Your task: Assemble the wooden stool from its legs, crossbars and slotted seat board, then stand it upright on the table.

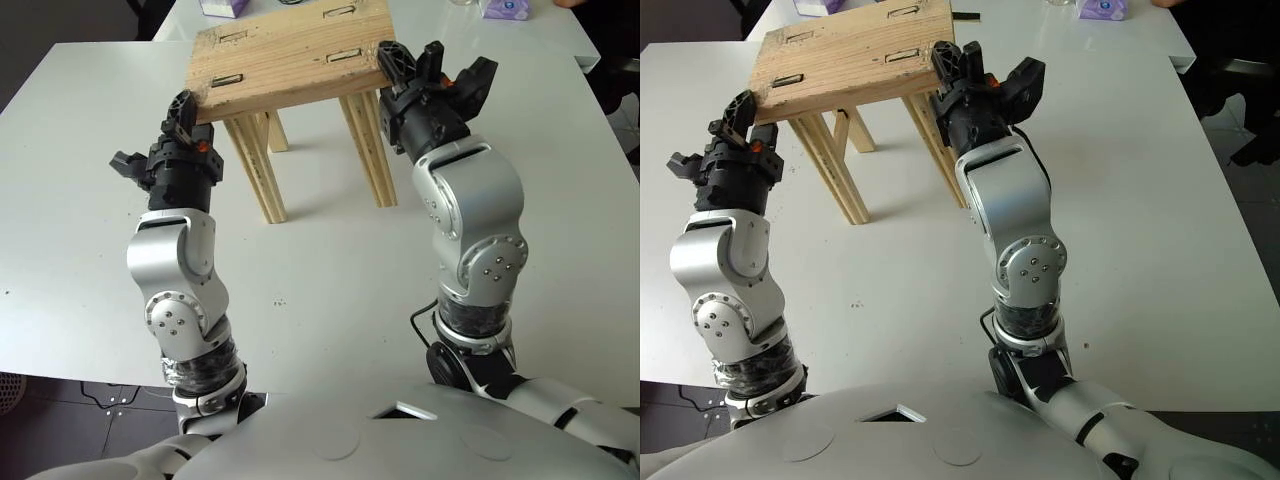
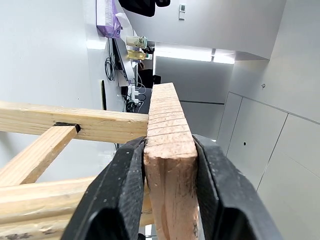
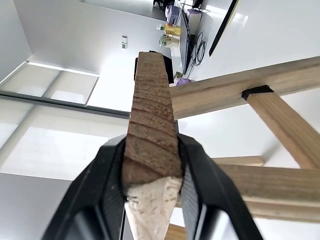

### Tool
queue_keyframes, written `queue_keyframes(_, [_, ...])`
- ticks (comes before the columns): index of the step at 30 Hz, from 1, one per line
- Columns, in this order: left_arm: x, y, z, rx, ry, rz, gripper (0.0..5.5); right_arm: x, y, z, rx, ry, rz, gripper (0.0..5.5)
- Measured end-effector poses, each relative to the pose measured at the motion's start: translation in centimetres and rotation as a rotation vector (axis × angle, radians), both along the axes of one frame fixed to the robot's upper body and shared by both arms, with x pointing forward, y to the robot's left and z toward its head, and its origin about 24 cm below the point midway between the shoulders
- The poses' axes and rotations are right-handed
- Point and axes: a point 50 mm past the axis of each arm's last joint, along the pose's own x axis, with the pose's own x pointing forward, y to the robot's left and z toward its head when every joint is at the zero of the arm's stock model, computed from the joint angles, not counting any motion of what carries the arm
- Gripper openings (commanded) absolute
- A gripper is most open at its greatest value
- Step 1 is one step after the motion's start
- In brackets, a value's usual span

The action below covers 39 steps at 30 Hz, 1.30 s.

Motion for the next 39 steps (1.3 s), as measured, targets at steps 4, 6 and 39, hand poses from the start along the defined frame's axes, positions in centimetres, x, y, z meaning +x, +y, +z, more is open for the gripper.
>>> queue_keyframes(4, [0.8,-0.3,0.2,0.014,0.006,-0.01,1.3,0.1,-0.2,0.0,-0.001,0.008,-0.024,1.3])
queue_keyframes(6, [0.8,-0.3,0.2,0.019,0.007,-0.013,1.3,0.1,-0.2,-0.1,-0.003,0.013,-0.028,1.3])
queue_keyframes(39, [0.9,0.6,0.5,0.248,-0.041,0.015,2.63,1.9,-8.5,-5.1,-0.093,-0.165,0.046,2.49])
